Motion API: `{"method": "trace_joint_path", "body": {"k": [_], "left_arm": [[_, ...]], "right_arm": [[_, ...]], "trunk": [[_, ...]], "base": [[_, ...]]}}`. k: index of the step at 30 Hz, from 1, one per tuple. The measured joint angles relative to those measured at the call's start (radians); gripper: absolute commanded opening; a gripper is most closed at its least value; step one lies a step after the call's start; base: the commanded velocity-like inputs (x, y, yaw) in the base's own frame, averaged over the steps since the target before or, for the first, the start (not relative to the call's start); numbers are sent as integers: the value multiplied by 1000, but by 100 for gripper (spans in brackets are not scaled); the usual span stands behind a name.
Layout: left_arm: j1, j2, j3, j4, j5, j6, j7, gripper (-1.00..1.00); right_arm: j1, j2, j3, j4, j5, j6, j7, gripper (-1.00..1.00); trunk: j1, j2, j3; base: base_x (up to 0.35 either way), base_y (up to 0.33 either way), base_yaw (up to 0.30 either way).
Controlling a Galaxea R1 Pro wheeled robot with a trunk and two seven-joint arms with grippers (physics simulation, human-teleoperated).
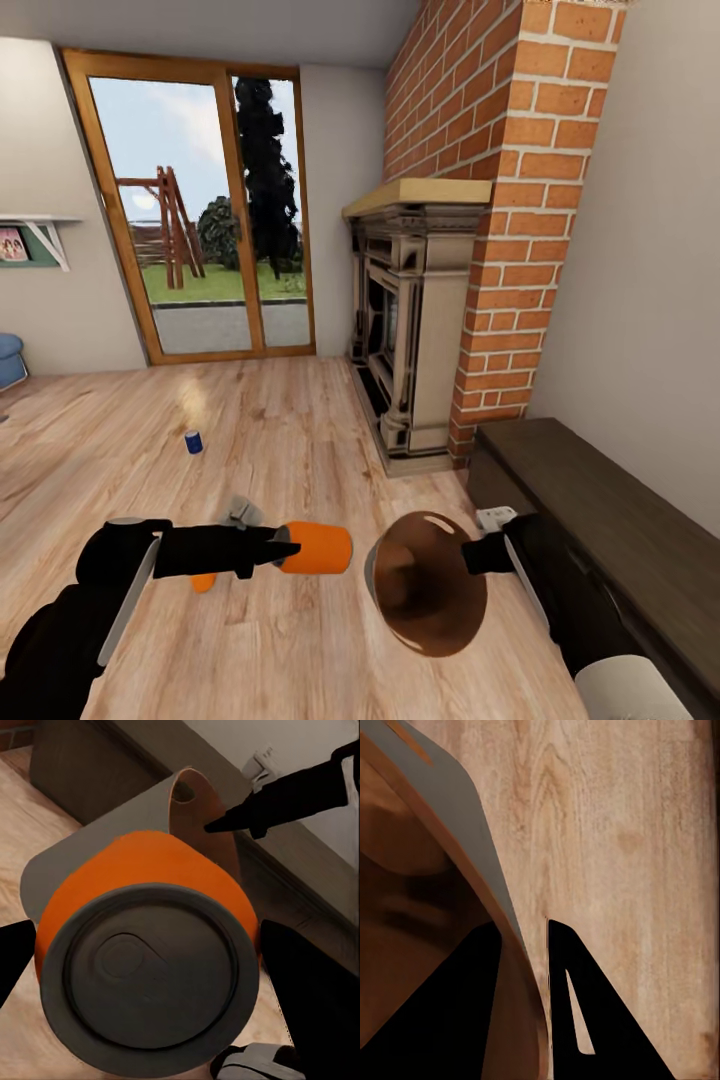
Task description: Put the three can of soda from the living room inside the tash can in the kitchen.
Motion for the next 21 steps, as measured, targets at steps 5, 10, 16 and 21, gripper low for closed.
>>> {"method": "trace_joint_path", "body": {"k": [5, 10, 16, 21], "left_arm": [[0, -6, -14, 0, -1, -3, -14, -100], [0, -7, -31, 1, 0, -3, -18, -100], [0, -2, -31, 0, 3, -2, -99, -100], [0, -2, -28, 1, 1, -5, -154, -100]], "right_arm": [[-14, 5, 9, 21, 15, -1, -29, -100], [-15, 19, 38, 23, -18, 2, -38, -100], [-16, 27, 57, 24, 12, -1, -69, -100], [-16, 37, 62, 25, -9, 1, -72, -100]], "trunk": [[-4, 7, 3], [-4, 7, 3], [-4, 7, 3], [-4, 7, 3]], "base": [[0, 0, 0], [0, 0, 0], [0, 0, 0], [0, 0, 0]]}}
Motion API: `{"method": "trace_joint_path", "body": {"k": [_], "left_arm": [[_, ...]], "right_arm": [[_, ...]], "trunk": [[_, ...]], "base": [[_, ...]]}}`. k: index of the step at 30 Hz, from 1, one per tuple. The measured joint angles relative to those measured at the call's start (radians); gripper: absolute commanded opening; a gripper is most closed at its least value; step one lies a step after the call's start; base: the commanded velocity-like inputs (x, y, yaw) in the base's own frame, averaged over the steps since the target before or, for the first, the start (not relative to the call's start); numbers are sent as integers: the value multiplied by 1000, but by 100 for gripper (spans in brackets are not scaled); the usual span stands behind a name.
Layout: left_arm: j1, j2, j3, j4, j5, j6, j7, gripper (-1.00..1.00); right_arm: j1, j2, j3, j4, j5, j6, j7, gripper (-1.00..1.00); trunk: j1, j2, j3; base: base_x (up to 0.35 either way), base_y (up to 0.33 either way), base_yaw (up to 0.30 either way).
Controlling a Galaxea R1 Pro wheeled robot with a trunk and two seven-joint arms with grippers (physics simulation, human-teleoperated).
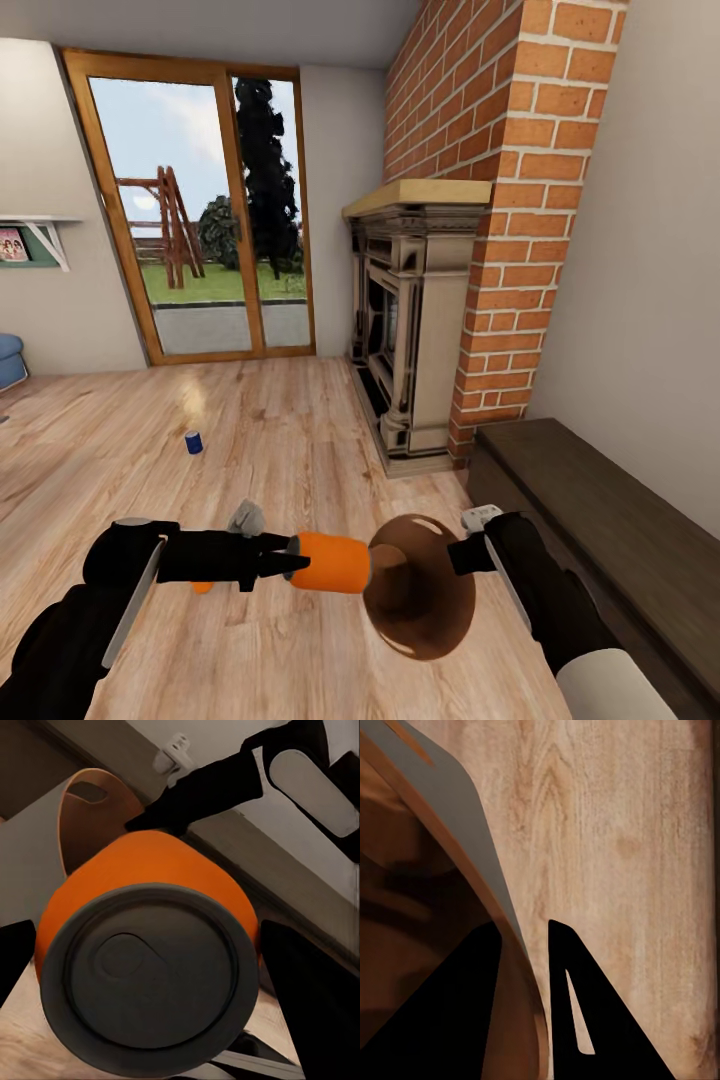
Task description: Put the three can of soda from the living room inside the tash can in the kitchen.
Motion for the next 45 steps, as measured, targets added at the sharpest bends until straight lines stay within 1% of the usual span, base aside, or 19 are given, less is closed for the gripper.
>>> {"method": "trace_joint_path", "body": {"k": [3, 6, 10, 13, 15, 18, 23, 24, 28, 29, 32, 36, 37, 41, 45], "left_arm": [[0, 0, 1, 0, 0, -1, -8, -100], [0, 0, 0, 0, 1, 0, -20, -100], [0, 0, 2, 0, 3, 0, -43, -100], [0, -2, 0, 0, 3, 0, -51, -100], [0, -5, -3, 0, 3, 0, -53, -100], [0, -9, -7, 1, 0, -1, -49, -100], [0, -11, -9, 3, -3, -2, -42, -100], [-1, -12, -9, 3, -3, -3, -36, -100], [-1, -13, -10, 3, -4, -3, -6, -100], [-1, -16, -13, 3, -5, -5, 27, -100], [-1, -20, -23, 4, -4, -4, 43, -100], [-1, -25, -49, 4, -4, -4, 79, -100], [-1, -28, -61, 4, -4, -4, 98, -100], [-2, -37, -84, 5, -4, -4, 130, -100], [-1, -47, -101, 5, -4, -4, 156, -100]], "right_arm": [[0, 6, 1, 0, 15, -1, -3, -100], [0, 14, 2, 0, -2, 0, -27, -100], [0, 22, 2, 0, 16, -1, -44, -100], [0, 29, 5, 1, 3, 0, -55, -100], [0, 33, 20, 2, 0, 0, -67, -100], [0, 40, 45, 2, 11, 0, -80, -100], [0, 54, 56, 2, -3, 0, -84, -100], [0, 59, 57, 2, 4, 0, -87, -100], [0, 74, 59, 2, 5, 0, -97, -100], [0, 90, 59, 2, 14, 0, -116, -100], [0, 101, 60, 2, -10, 1, -127, -100], [0, 109, 63, 2, 10, 0, -136, -100], [0, 112, 68, 2, 16, 0, -138, -100], [0, 121, 81, 2, -7, 1, -139, -100], [0, 130, 90, 2, 4, 0, -141, -100]], "trunk": [[0, 0, 0], [0, 0, 0], [0, 0, 0], [0, 0, 0], [0, 0, 0], [0, 0, 0], [0, 0, 0], [0, 0, 0], [0, 0, 0], [0, 0, 0], [0, 0, 0], [0, 0, 0], [0, 0, 0], [0, 0, 0], [0, 0, 0]], "base": [[0, 0, 0], [0, 0, 0], [0, 0, 0], [0, 0, 0], [0, 0, 0], [0, 0, 0], [0, 0, 0], [0, 0, 0], [0, 0, 0], [0, 0, 0], [0, 0, 0], [0, 0, 0], [0, 0, 0], [0, 0, 0], [0, 0, 0]]}}
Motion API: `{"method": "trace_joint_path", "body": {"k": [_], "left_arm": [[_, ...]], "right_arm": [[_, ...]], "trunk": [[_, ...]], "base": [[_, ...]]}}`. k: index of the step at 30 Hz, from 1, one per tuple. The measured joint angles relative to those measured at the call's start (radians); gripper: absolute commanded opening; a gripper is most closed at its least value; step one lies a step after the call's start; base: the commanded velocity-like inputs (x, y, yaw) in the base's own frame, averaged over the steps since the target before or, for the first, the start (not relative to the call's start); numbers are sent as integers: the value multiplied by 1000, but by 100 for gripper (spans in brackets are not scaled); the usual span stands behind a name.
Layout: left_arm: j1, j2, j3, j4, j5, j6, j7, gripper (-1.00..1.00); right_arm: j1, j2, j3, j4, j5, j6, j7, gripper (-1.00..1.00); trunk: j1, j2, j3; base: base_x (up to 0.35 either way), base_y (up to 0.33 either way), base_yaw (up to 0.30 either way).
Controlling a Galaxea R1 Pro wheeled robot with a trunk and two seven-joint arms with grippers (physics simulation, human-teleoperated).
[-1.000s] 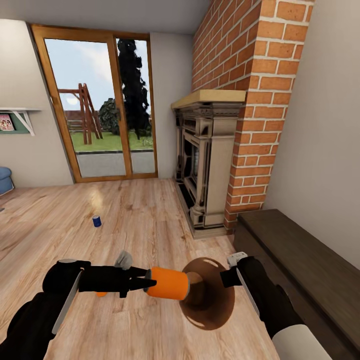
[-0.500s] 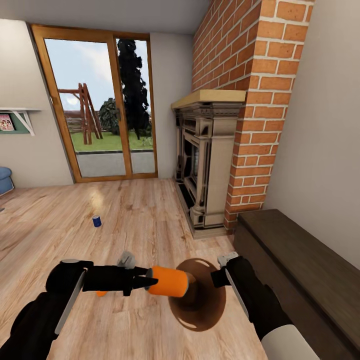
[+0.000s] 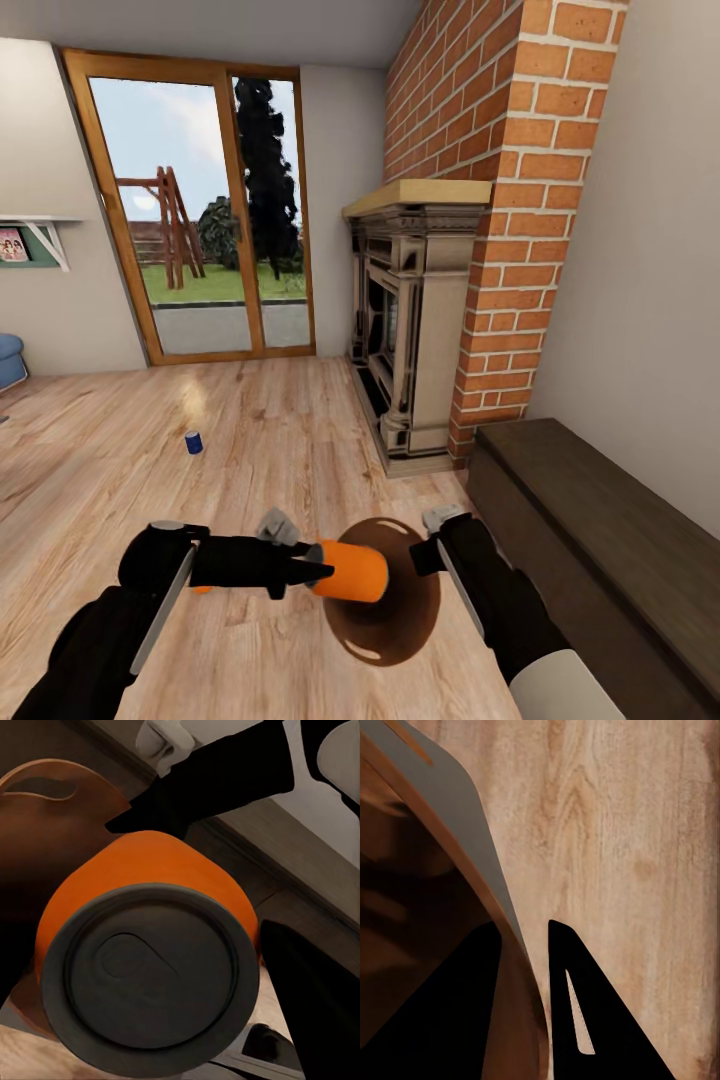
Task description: Put the three can of soda from the living room inside the tash can in the kitchen.
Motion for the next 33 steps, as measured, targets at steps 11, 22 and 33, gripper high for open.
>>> {"method": "trace_joint_path", "body": {"k": [11, 22, 33], "left_arm": [[-1, -47, -130, 5, -3, -2, 257, -100], [-1, -95, -266, 9, -1, 0, 556, -100], [0, -126, -371, 32, -5, 0, 781, -100]], "right_arm": [[0, 8, 11, 0, 6, 0, -1, -100], [0, 8, 26, 0, 0, 0, -1, -100], [0, 17, 27, 0, -7, 0, -1, -100]], "trunk": [[0, 0, 0], [0, 0, 0], [0, 0, 0]], "base": [[0, 0, 0], [0, 0, 0], [0, 0, 0]]}}
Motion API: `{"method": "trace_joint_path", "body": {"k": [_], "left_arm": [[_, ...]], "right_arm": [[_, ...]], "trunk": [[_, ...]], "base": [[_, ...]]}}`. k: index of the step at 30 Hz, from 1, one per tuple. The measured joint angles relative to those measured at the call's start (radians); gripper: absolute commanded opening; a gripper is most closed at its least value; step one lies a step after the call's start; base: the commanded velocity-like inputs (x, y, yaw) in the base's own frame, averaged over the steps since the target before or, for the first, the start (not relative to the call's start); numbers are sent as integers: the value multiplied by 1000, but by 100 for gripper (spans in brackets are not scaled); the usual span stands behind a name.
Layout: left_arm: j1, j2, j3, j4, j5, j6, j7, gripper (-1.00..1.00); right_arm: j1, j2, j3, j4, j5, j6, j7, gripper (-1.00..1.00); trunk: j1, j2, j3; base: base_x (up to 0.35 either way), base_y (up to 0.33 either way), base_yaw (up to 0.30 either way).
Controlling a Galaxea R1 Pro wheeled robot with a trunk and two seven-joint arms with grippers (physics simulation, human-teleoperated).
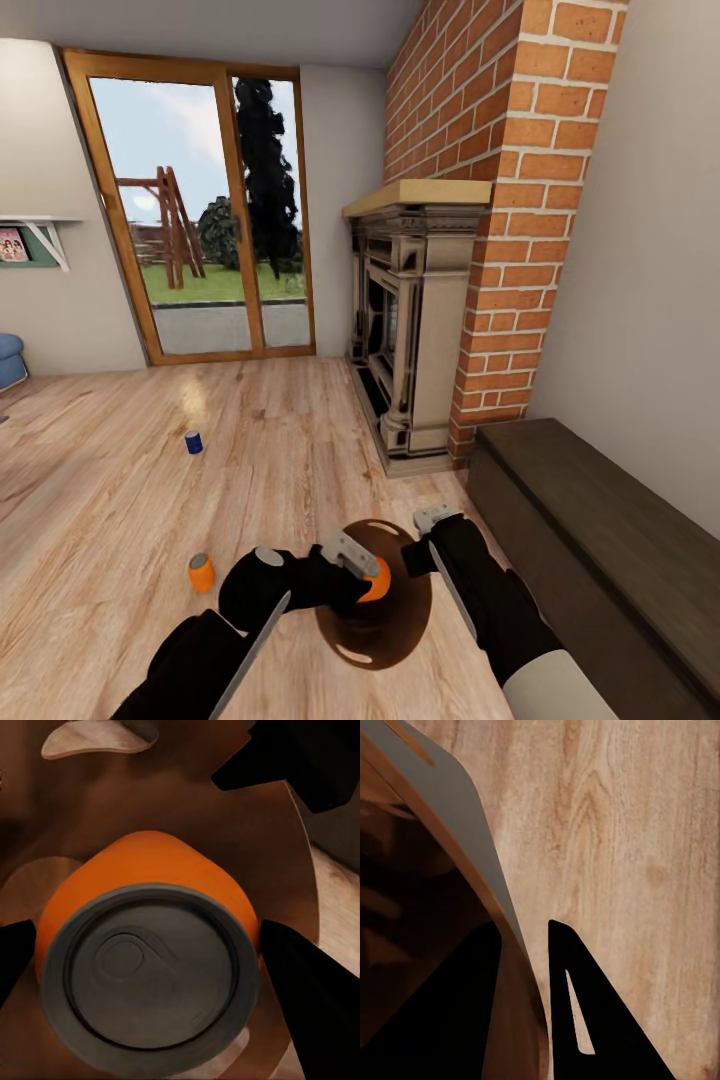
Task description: Put the three can of soda from the living room inside the tash can in the kitchen.
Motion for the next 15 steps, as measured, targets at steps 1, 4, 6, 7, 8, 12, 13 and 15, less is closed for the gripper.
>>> {"method": "trace_joint_path", "body": {"k": [1, 4, 6, 7, 8, 12, 13, 15], "left_arm": [[0, -1, -2, 1, 1, 0, 7, -100], [0, -5, -7, 7, -2, 1, 38, -100], [0, -7, -10, 10, -1, 1, 55, -100], [0, -15, -25, 25, 1, 1, 80, -100], [-1, -20, -44, 42, 3, 0, 99, -100], [-1, -31, -87, 100, 1, -17, 135, -100], [-1, -33, -93, 120, 0, -29, 140, -100], [-2, -37, -100, 163, -1, -49, 145, -100]], "right_arm": [[0, 1, 0, 0, 2, 0, 0, -100], [0, 3, 1, 0, 12, 0, 0, -100], [0, 4, 1, 0, 9, 0, 0, -100], [0, 5, 1, 0, 6, 0, 0, -100], [0, 5, 1, 0, 3, 0, 0, -100], [0, 6, 1, 0, 8, 0, 0, -100], [0, 6, 1, 0, 10, 0, 0, -100], [0, 6, 1, -1, 9, 0, 0, -100]], "trunk": [[0, 0, 0], [0, 0, 0], [0, 0, 0], [0, 0, 0], [0, 0, 0], [0, 0, 0], [0, 0, 0], [0, 0, 0]], "base": [[0, 0, 0], [0, 0, 0], [0, 0, 0], [0, 0, 0], [0, 0, 0], [0, 0, 0], [0, 0, 0], [0, 0, 0]]}}
